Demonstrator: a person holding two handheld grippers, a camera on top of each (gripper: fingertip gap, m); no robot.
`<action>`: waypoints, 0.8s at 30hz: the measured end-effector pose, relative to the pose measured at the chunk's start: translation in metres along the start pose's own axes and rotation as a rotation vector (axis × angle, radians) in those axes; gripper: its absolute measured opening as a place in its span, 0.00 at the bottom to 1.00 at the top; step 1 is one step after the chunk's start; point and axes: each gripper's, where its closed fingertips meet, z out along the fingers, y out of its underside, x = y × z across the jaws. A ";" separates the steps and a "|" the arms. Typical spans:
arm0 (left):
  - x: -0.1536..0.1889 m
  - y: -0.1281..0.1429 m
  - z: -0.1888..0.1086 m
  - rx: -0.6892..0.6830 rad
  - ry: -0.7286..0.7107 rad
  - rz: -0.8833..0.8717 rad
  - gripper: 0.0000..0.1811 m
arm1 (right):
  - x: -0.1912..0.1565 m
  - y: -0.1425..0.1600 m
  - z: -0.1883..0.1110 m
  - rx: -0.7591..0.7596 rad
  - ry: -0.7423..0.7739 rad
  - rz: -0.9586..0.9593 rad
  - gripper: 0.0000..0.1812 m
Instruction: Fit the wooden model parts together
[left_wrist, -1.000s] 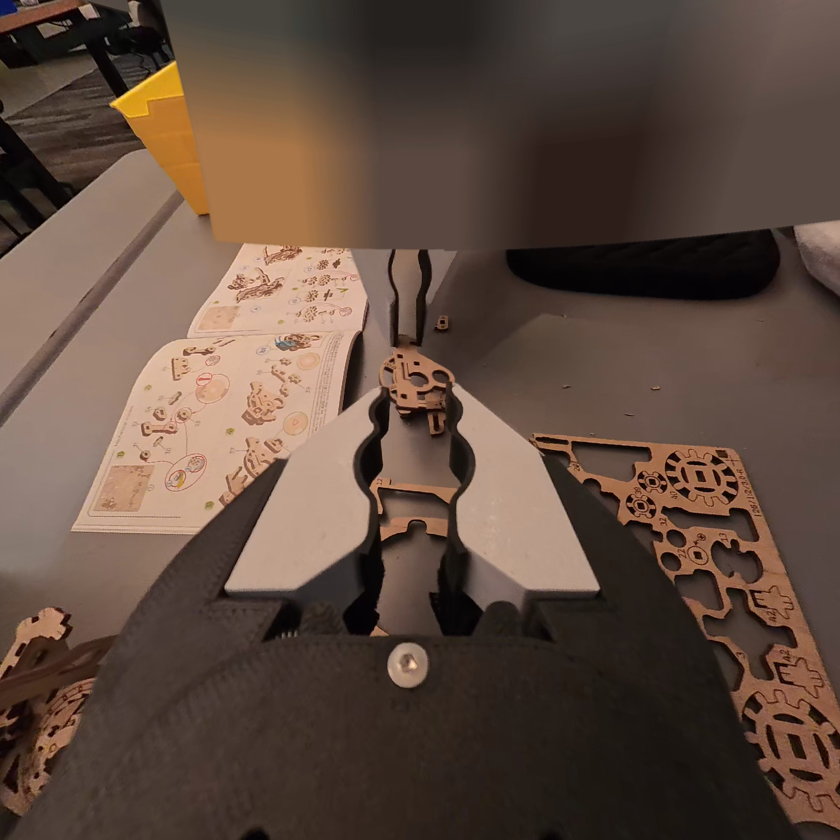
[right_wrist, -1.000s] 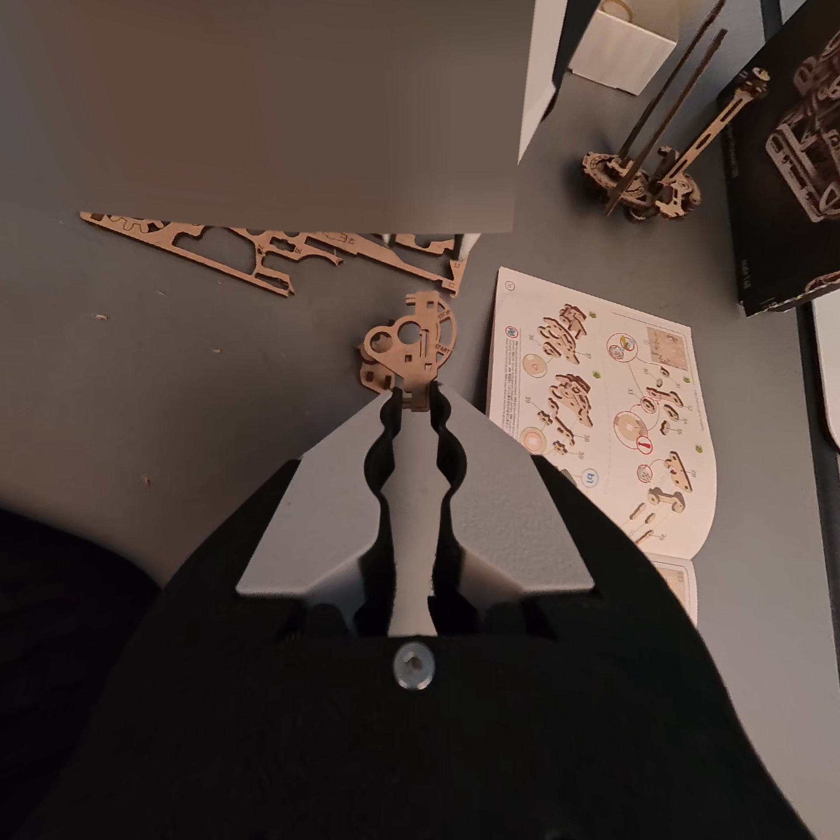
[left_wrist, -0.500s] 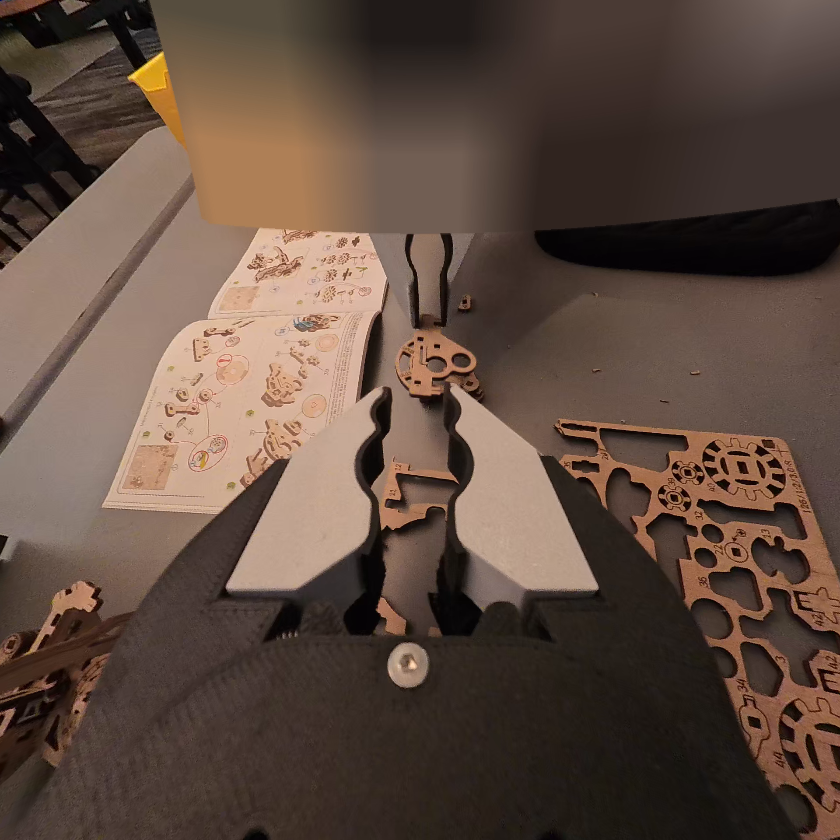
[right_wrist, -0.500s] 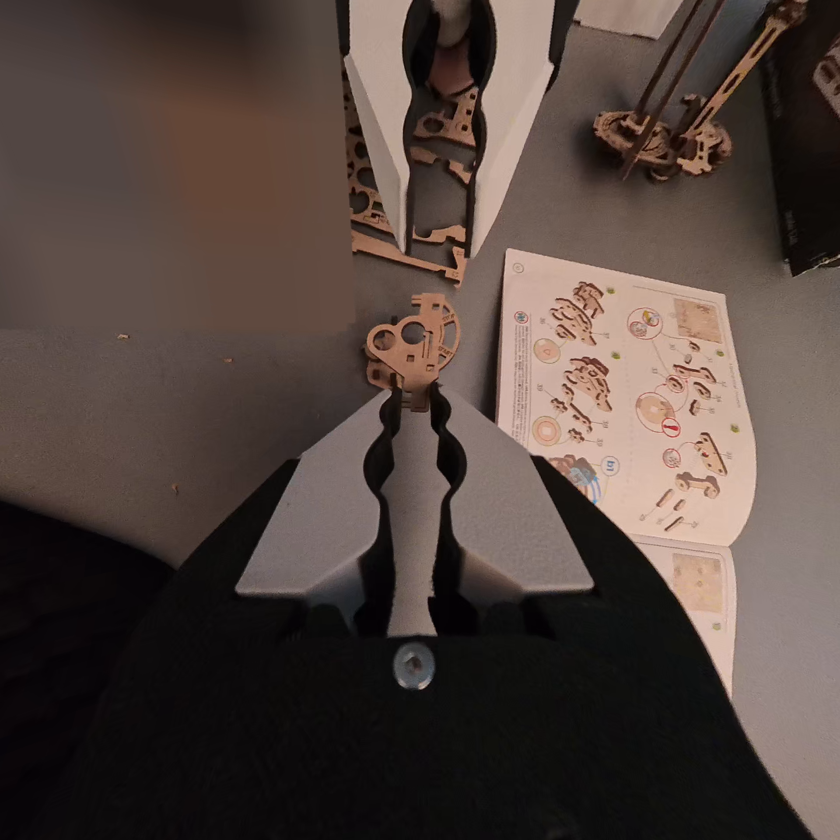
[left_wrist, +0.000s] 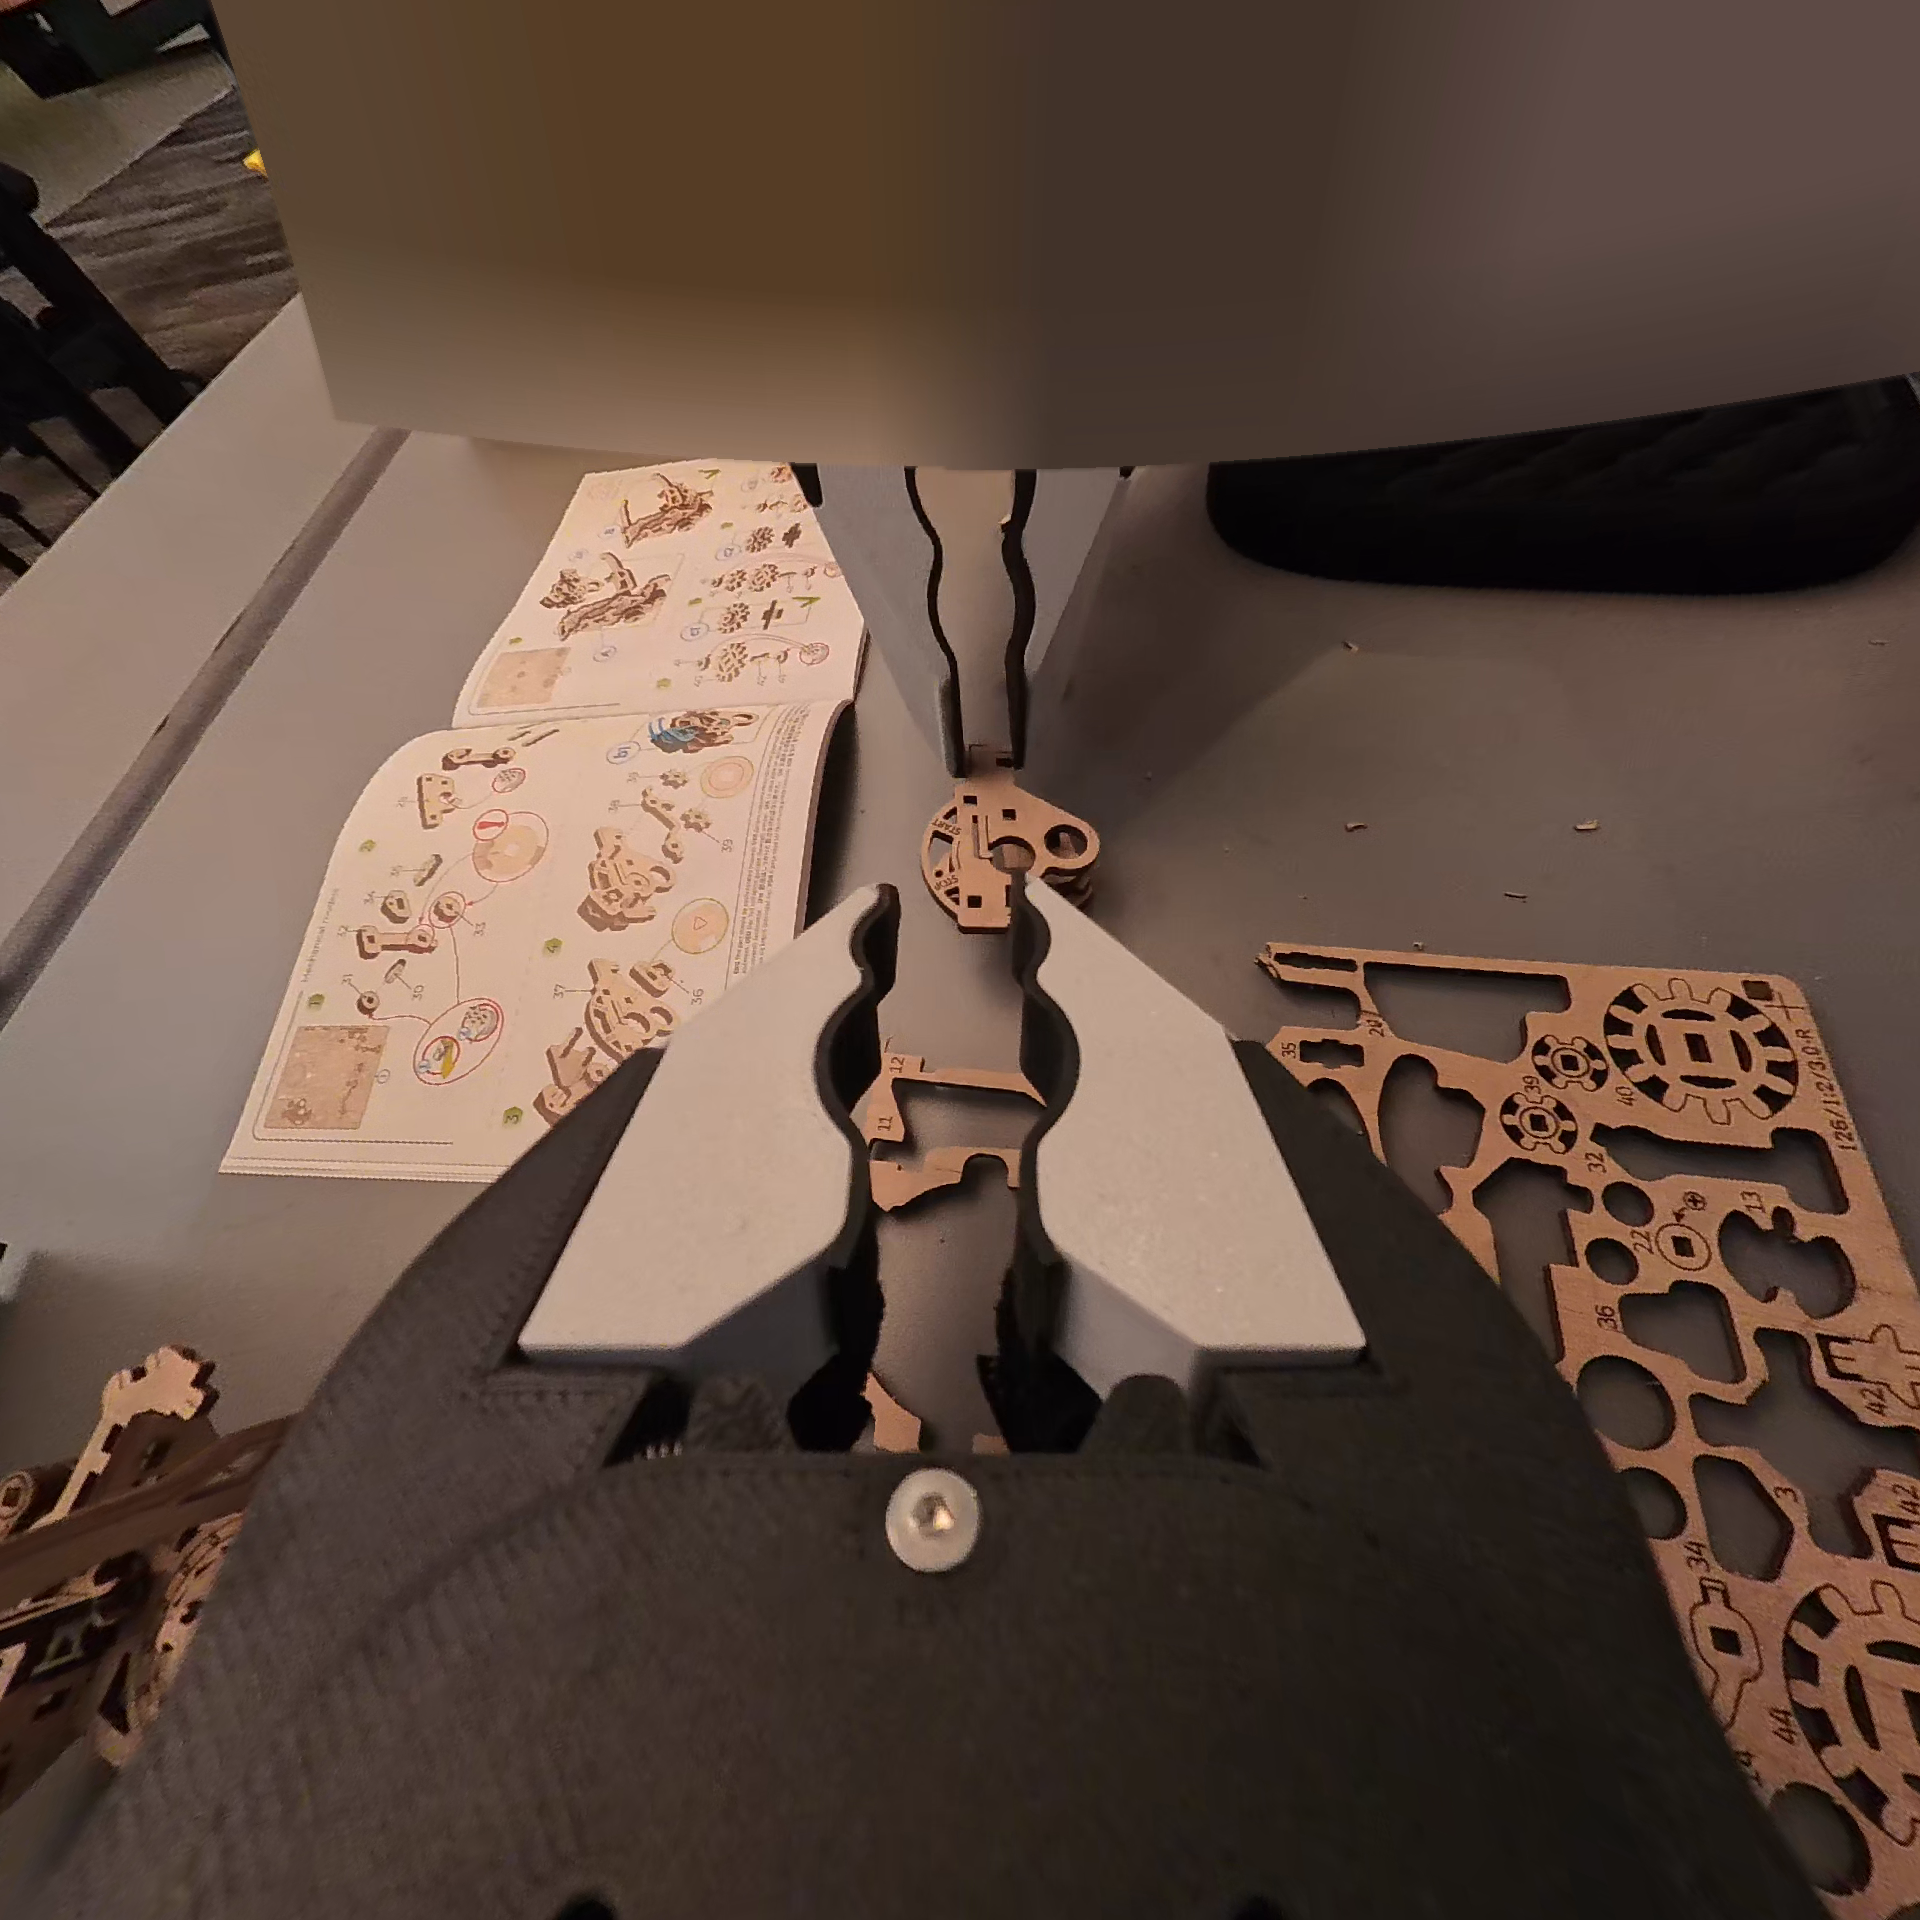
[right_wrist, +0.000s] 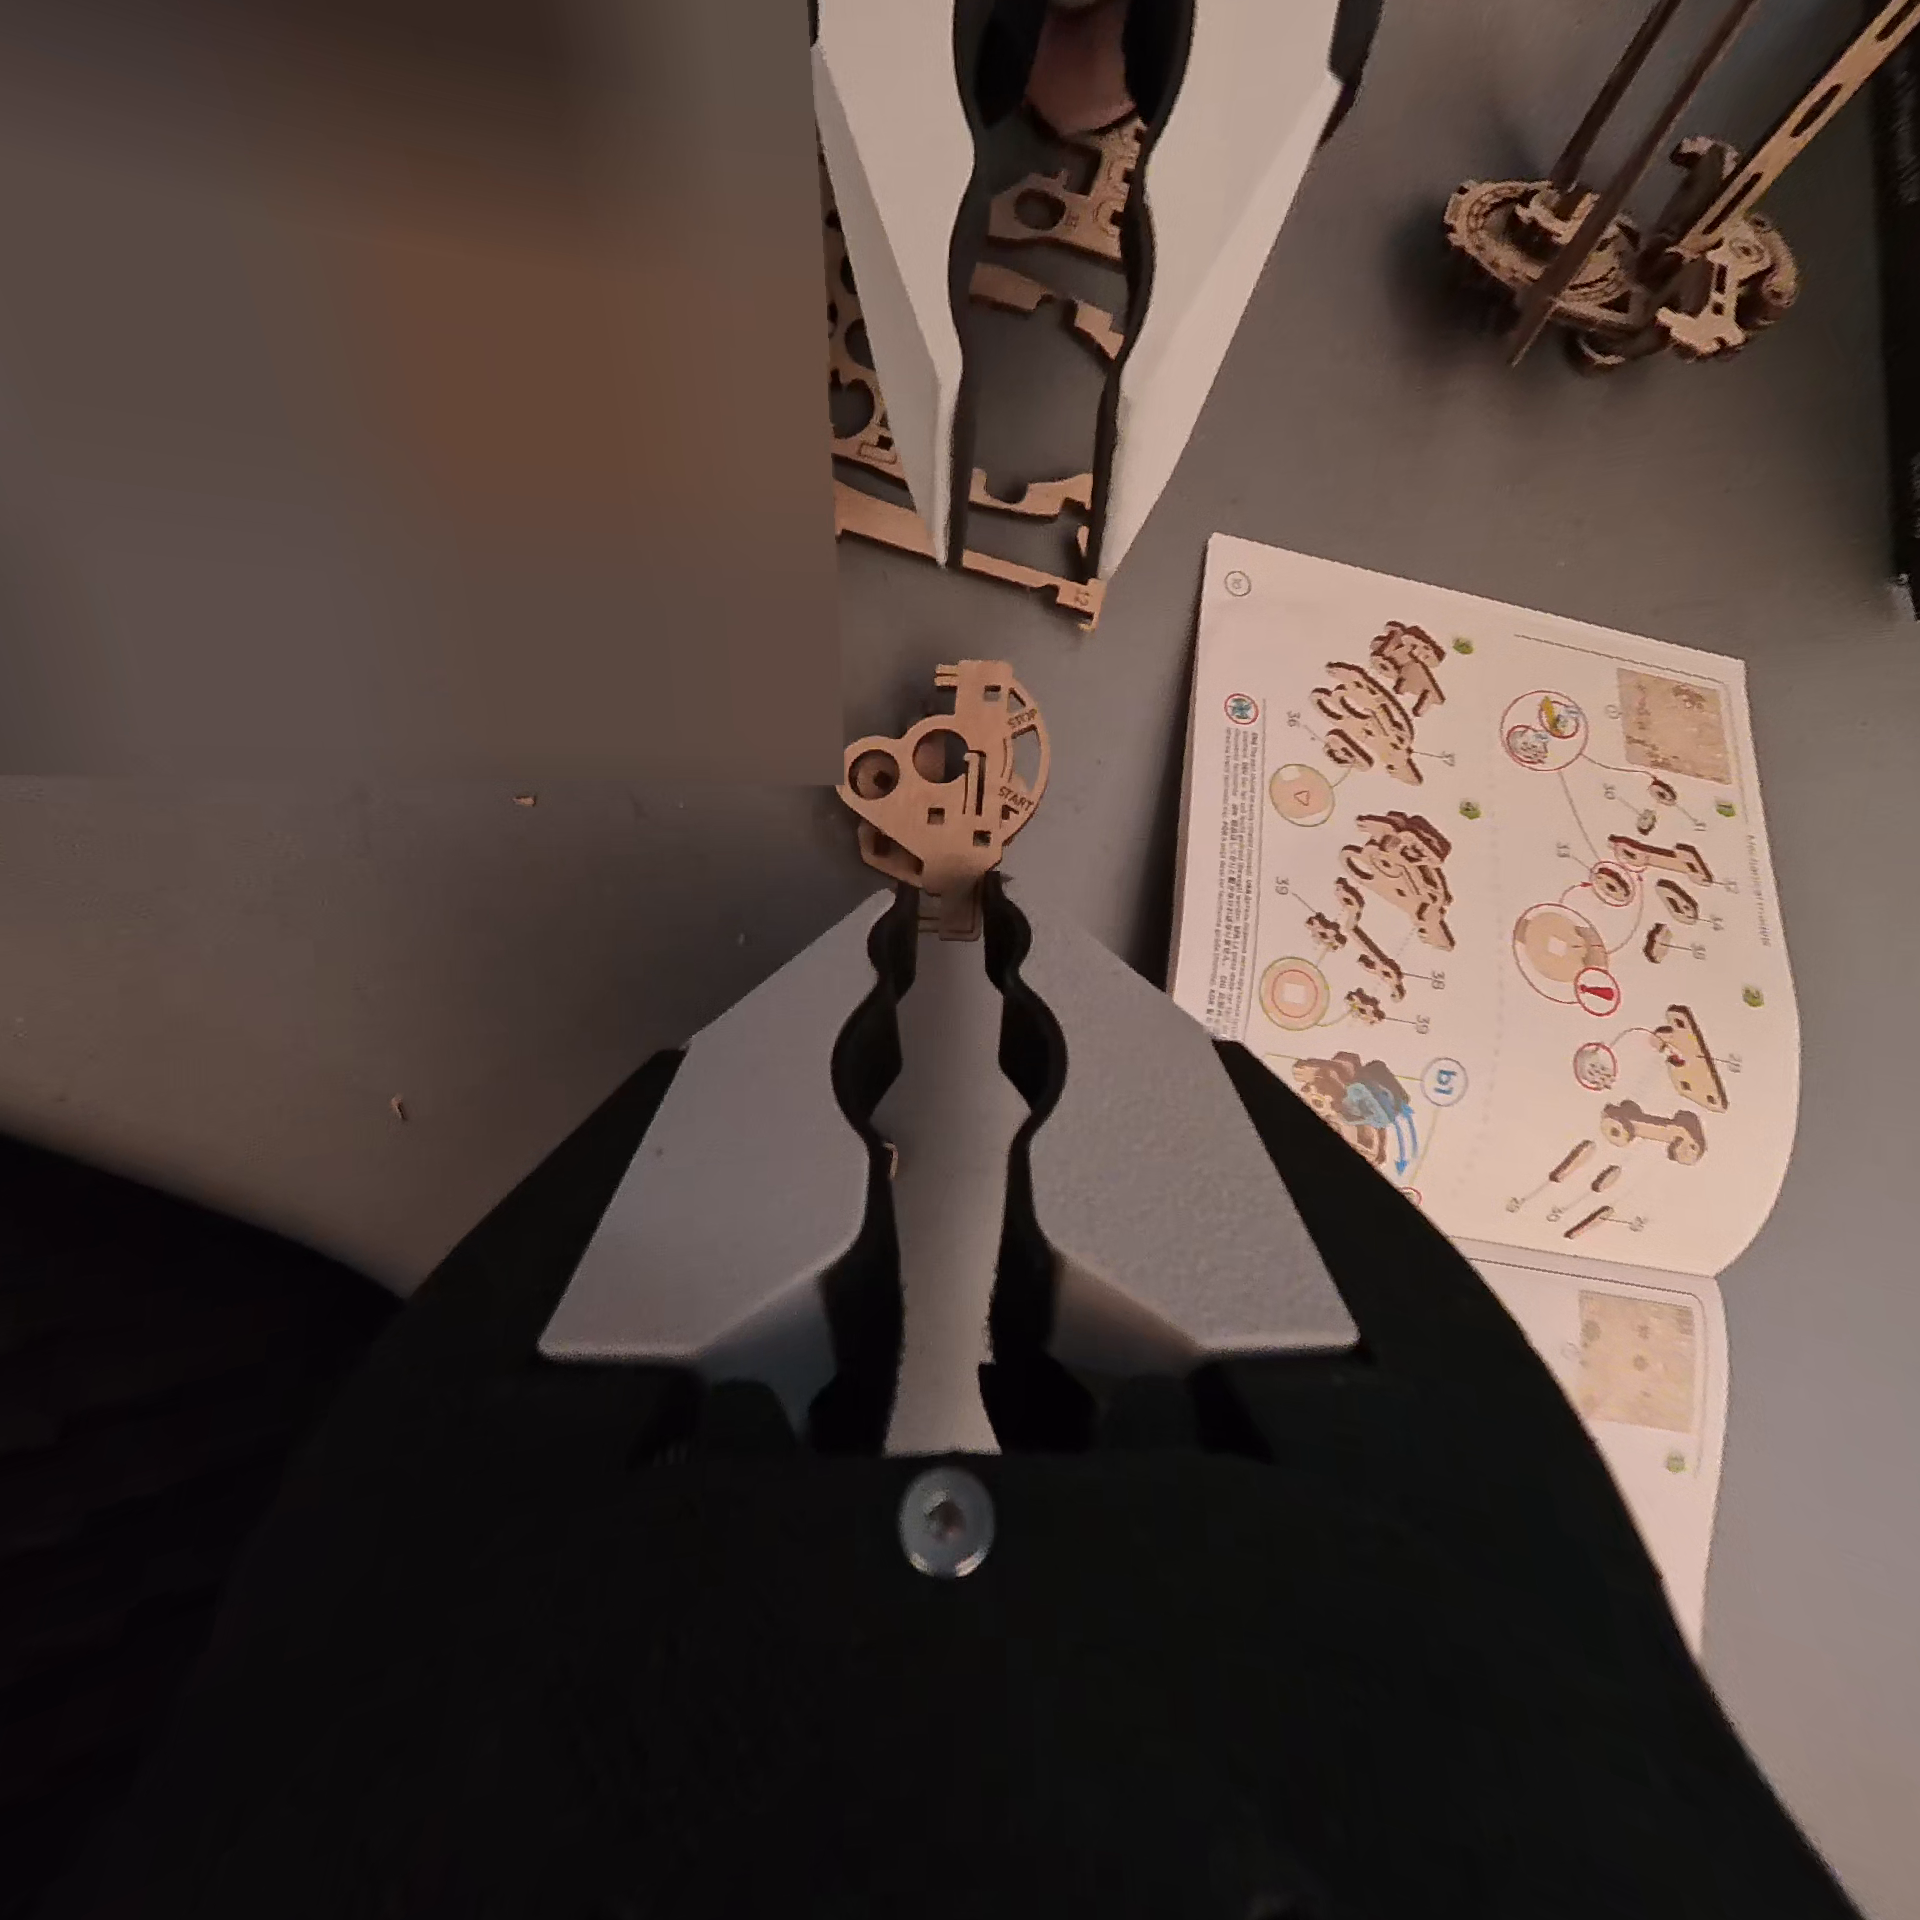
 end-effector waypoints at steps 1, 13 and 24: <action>0.000 0.000 0.000 -0.001 0.001 0.001 0.11 | 0.000 0.000 0.000 0.005 -0.006 0.006 0.06; 0.002 0.001 0.000 -0.005 0.009 0.002 0.11 | 0.000 -0.001 0.000 0.015 -0.017 0.014 0.06; 0.002 0.001 0.000 -0.004 0.010 0.003 0.11 | 0.001 -0.002 -0.001 0.017 -0.002 0.004 0.06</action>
